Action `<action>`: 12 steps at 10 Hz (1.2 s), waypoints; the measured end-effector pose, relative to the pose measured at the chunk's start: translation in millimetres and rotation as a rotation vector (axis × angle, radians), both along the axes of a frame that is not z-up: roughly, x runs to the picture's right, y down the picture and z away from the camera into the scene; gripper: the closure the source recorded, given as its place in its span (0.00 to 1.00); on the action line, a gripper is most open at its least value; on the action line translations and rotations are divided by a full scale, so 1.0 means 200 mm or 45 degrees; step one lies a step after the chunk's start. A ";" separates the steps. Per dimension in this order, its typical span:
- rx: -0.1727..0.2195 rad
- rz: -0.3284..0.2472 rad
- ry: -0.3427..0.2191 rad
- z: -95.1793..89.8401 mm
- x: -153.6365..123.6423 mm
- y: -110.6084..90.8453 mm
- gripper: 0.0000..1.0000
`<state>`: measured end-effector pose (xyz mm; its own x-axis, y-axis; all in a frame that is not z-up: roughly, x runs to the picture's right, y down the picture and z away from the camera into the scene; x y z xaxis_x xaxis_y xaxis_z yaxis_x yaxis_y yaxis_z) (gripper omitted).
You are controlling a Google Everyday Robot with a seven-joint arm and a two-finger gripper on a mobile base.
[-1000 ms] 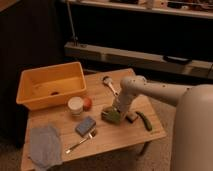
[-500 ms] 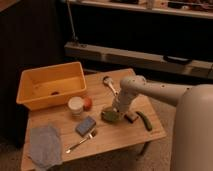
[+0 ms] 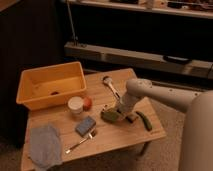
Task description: Stack cups into tray
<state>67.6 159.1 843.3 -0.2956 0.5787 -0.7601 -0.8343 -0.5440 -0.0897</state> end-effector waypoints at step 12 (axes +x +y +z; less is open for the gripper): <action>0.314 0.216 -0.339 -0.28 0.01 -0.21 0.69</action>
